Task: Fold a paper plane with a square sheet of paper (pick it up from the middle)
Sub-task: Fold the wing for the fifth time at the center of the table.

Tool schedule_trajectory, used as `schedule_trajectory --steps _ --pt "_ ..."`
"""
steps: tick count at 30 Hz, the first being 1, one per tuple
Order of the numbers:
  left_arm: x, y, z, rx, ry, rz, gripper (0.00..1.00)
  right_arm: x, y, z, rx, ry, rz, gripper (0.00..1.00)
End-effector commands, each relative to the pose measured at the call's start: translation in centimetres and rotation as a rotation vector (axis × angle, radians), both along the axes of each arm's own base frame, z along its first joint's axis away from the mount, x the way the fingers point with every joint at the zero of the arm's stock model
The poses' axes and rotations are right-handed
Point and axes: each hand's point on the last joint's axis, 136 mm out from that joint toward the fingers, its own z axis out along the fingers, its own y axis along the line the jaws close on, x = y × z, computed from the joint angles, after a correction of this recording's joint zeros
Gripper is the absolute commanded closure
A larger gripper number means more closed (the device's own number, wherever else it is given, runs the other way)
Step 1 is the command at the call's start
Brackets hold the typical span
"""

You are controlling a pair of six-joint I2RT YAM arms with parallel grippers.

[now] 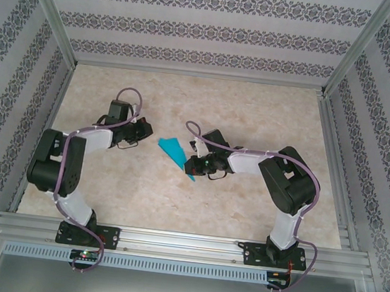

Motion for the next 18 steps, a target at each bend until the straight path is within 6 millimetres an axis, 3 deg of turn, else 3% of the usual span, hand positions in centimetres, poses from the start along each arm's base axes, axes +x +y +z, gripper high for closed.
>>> schedule_trajectory --steps 1,4,8,13,18 --pt "-2.0 -2.9 -0.2 0.001 0.022 -0.061 1.00 -4.8 -4.5 -5.4 -0.225 0.231 -0.030 1.00" --pt "-2.9 -6.0 -1.0 -0.010 0.042 -0.133 1.00 -4.3 -4.0 -4.9 -0.204 0.219 -0.042 1.00" --pt "-3.6 -8.4 -3.1 0.004 0.086 -0.190 1.00 -3.8 -3.0 -3.9 -0.149 0.217 -0.044 1.00" --pt "-3.8 -9.2 -4.8 -0.007 0.121 -0.214 1.00 -2.6 -1.8 -2.2 -0.066 0.208 -0.045 1.00" --pt "-4.3 -9.1 -6.2 0.016 0.155 -0.224 1.00 -0.6 0.2 1.2 0.027 0.142 -0.030 1.00"
